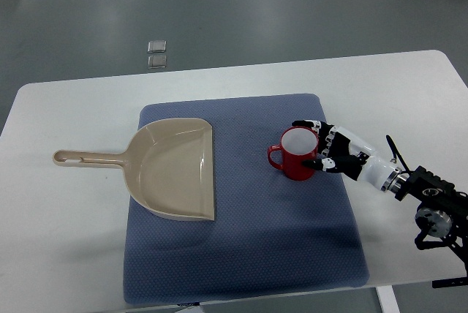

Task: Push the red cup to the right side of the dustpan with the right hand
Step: 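Move the right hand to the red mug's side farthest from the dustpan, then press the right hand's fingers against the red mug, then push the red mug with the right hand toward the dustpan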

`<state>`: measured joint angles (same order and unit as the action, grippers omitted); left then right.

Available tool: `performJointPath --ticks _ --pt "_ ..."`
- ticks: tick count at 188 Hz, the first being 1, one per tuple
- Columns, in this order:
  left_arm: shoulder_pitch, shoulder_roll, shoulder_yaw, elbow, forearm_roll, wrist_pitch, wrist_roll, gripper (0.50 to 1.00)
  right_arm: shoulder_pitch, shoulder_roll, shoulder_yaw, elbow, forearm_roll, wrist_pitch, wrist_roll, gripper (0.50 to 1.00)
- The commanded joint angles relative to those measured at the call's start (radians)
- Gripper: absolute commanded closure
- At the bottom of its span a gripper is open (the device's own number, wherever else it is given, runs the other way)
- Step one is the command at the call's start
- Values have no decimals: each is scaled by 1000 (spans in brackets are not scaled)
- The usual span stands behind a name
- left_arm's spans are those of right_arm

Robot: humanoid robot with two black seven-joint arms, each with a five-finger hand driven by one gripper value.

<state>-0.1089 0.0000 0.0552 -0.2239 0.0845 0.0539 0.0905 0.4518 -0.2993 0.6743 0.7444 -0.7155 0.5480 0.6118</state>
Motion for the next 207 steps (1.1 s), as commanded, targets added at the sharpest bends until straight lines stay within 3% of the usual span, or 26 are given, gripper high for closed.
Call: performJointPath --ticks 1,207 --pt "0 0 0 0 0 0 0 500 2 14 -1 -11 -1 0 -1 566" --pt "0 0 0 0 0 0 0 500 22 34 -4 -13 -1 -13 -1 566"
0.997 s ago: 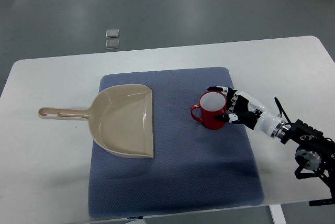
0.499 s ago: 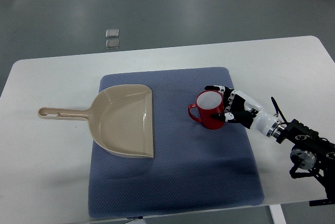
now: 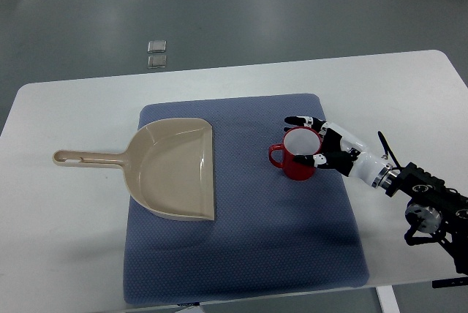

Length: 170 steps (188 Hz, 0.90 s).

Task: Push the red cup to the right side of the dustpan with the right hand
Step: 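Push the red mug with the right hand toward the dustpan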

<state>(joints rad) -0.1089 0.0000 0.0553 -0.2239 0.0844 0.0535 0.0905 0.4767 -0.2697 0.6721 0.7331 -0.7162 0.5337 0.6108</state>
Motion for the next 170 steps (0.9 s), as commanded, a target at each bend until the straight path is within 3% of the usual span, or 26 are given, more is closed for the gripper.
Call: performJointPath --ticks 1,101,170 --pt "0 0 0 0 0 0 0 500 -3 4 -2 -1 0 2 0 566" --pt "0 0 -2 0 0 0 0 500 -4 61 -11 -8 -28 -46 0 566" --pt "0 0 -2 0 0 0 0 500 -1 133 -43 -8 -58 -135 0 568"
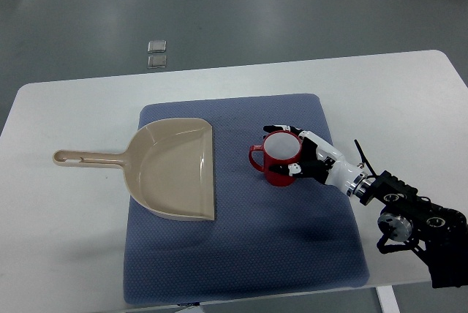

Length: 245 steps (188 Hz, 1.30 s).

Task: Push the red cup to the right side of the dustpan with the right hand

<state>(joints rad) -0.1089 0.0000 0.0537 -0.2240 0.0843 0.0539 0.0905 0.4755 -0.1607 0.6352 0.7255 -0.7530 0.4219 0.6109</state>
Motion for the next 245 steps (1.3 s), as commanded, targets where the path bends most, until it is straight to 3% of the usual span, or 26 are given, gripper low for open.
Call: performJointPath --ticks 1,100,245 --pt "0 0 0 0 0 0 0 500 0 26 -6 0 -23 -26 0 568" --pt "0 0 0 0 0 0 0 500 38 141 -57 0 -34 -109 0 570" --pt "0 0 0 0 0 0 0 500 55 151 -52 5 -16 -92 0 568"
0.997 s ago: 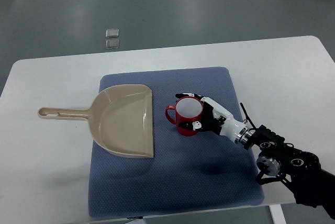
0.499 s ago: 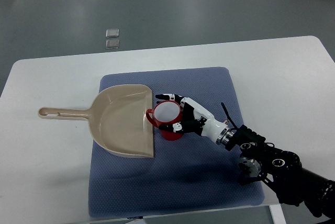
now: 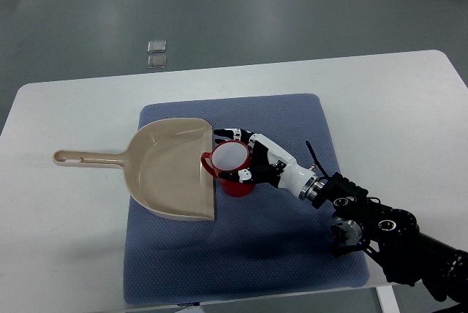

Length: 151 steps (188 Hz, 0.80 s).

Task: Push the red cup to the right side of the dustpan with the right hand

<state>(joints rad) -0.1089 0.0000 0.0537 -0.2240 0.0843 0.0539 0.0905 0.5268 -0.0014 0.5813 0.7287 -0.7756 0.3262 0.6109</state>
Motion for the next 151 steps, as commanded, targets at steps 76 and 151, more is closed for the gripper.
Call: performJointPath --ticks 76,151 --pt "0 0 0 0 0 0 0 500 24 -54 20 18 13 45 0 568" --pt "0 0 0 0 0 0 0 500 84 -91 45 14 216 31 0 568"
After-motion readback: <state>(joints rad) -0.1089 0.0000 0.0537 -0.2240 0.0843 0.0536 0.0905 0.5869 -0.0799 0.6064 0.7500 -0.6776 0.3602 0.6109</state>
